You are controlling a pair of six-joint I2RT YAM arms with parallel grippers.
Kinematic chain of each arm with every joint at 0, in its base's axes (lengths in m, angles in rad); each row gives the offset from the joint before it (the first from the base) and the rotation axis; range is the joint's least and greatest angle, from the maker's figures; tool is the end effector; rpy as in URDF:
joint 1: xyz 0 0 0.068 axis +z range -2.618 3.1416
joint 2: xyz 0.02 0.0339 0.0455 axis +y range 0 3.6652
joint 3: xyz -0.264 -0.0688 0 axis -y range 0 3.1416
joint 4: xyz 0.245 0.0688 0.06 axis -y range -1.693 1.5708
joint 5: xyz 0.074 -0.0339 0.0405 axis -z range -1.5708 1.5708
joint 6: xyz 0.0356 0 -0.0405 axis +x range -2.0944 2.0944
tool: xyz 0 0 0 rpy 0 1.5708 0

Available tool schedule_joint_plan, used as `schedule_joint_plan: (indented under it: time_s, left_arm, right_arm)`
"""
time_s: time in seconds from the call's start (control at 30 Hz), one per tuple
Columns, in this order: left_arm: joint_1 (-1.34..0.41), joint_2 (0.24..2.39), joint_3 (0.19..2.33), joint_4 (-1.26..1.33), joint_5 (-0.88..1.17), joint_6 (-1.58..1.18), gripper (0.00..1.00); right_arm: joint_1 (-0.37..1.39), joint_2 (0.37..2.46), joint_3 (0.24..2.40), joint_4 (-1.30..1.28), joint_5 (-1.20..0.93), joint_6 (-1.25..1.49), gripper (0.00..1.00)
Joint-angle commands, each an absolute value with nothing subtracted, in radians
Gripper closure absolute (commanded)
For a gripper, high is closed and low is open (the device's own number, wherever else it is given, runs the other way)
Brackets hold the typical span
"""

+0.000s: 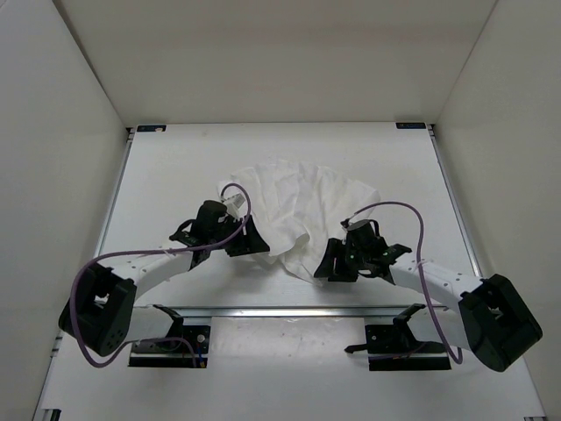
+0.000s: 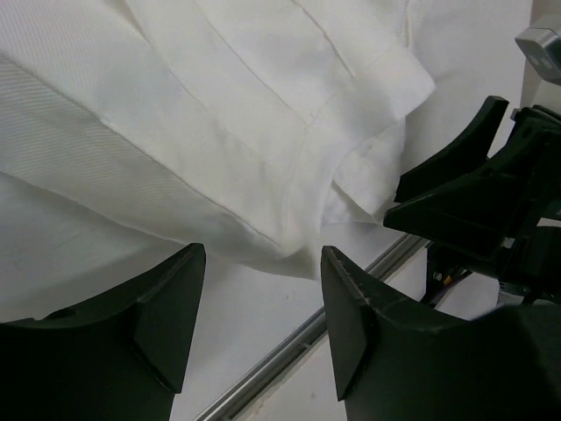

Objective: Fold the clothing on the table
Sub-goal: Flatten the skirt out

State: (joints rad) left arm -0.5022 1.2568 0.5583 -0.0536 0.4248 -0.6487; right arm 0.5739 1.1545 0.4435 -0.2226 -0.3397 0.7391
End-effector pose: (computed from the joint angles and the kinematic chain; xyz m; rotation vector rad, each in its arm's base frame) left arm 0.2054 -0.1295 0.1803 0.0499 2.4890 -1.0337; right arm 0.1632 0.1196 0.1541 0.0704 2.6977 0.9084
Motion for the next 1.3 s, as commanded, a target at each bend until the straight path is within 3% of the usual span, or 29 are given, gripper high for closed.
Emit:
schedule_joint_plan:
  time_s: [0.0,0.1,0.23,0.27,0.3,0.33,0.4,0.57,0.7,0.9,1.07,1.27]
  left_arm:
    - [-0.511,1.284,0.575,-0.011,0.387,-0.670,0.35]
    - [-0.518,1.333,0.606,-0.018,0.377,-0.669,0.34]
    - [-0.519,1.371,0.629,0.012,0.380,-0.681,0.48]
    - [-0.520,1.376,0.637,0.021,0.385,-0.692,0.56]
    - [-0.514,1.382,0.643,0.020,0.391,-0.695,0.73]
    - [-0.525,1.385,0.641,0.028,0.393,-0.698,0.88]
    - [-0.519,1.375,0.647,0.025,0.394,-0.695,1.00]
    - [-0.465,1.286,0.649,-0.040,0.416,-0.661,1.00]
    - [-0.407,1.181,0.725,-0.146,0.430,-0.608,1.00]
    - [-0.335,1.052,0.972,-0.314,0.416,-0.565,1.00]
    - [-0.275,0.959,1.196,-0.451,0.397,-0.557,1.00]
    - [-0.230,1.069,1.210,-0.396,0.434,-0.551,1.00]
  right_arm:
    - [0.583,1.178,0.449,-0.138,-0.350,0.776,0.52]
    - [0.568,1.197,0.443,-0.133,-0.353,0.761,0.62]
    - [0.566,1.201,0.430,-0.121,-0.357,0.764,0.80]
    - [0.566,1.198,0.431,-0.123,-0.360,0.755,0.87]
    - [0.565,1.197,0.434,-0.130,-0.365,0.752,0.97]
    - [0.558,1.186,0.430,-0.135,-0.370,0.752,1.00]
    - [0.545,1.163,0.430,-0.158,-0.374,0.739,1.00]
    - [0.425,1.040,0.454,-0.227,-0.449,0.655,1.00]
    - [0.275,0.918,0.528,-0.242,-0.670,0.572,1.00]
    - [0.085,0.835,0.901,-0.382,-0.785,0.463,1.00]
    - [0.084,0.868,1.199,-0.503,-0.756,0.405,1.00]
    - [0.077,1.076,1.229,-0.316,-0.876,0.480,1.00]
